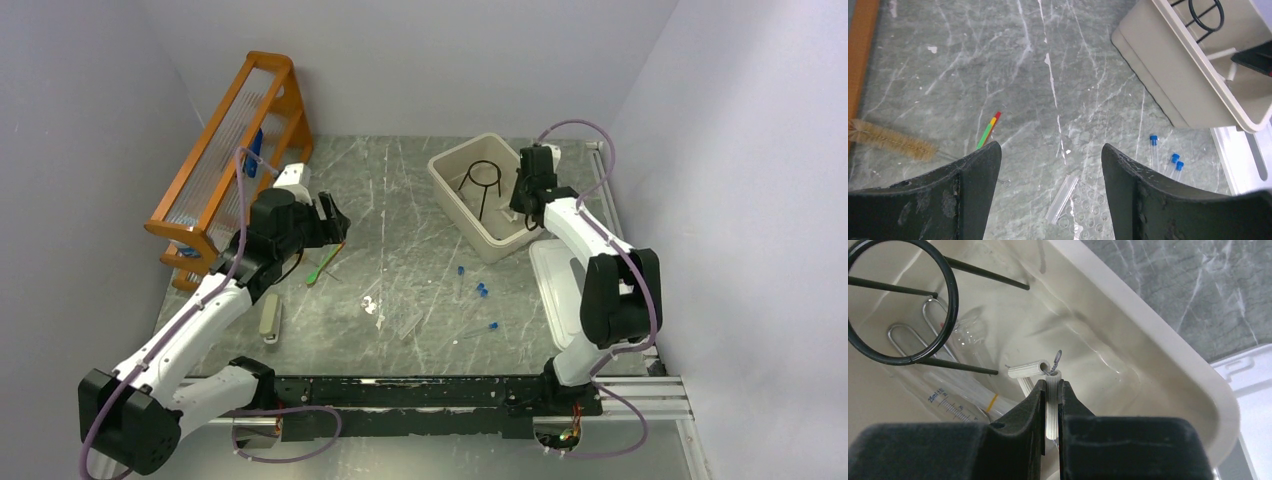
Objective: Organize the chemistry lab equipment
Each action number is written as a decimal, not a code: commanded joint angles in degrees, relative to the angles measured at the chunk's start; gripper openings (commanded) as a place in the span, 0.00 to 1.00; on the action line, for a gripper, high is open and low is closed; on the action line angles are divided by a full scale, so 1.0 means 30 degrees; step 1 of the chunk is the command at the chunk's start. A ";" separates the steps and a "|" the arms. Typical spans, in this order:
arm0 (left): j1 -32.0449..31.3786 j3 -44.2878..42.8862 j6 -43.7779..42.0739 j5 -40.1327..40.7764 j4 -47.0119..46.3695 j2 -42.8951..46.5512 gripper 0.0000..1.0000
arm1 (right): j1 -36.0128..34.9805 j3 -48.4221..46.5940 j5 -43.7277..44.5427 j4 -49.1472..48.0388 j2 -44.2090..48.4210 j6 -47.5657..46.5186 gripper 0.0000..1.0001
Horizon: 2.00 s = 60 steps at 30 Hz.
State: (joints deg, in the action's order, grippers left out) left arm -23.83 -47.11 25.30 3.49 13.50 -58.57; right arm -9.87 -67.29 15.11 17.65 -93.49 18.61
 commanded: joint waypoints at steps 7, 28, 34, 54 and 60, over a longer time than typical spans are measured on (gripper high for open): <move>-0.0112 -0.0710 -0.0889 -0.1229 0.0045 -0.1045 0.78 | -0.0111 -0.0261 0.0177 -0.0322 -0.1618 -0.1161 0.00; -0.0112 -0.3885 -0.2390 0.3579 0.5559 -0.8775 0.78 | -0.0967 -0.1733 0.2342 0.2528 0.0907 -0.0755 0.42; -0.0112 -0.4926 -0.2382 0.3866 0.6260 -1.1144 0.66 | -0.1029 -0.1421 0.0859 0.2464 0.3111 -0.0149 0.41; -0.0112 -0.6112 -0.3375 0.2330 0.6986 -1.5122 0.35 | -0.1075 0.1194 -0.4752 0.0191 0.6907 0.0185 0.35; -0.0112 -0.5734 -0.3341 0.2648 0.6548 -1.4168 0.14 | -0.1048 0.2088 -0.6225 -0.0914 0.7194 0.0651 0.34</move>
State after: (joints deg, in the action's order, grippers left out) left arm -23.83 -65.08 15.46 11.79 34.44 -103.72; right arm -12.84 -63.02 0.40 18.15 -73.08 19.40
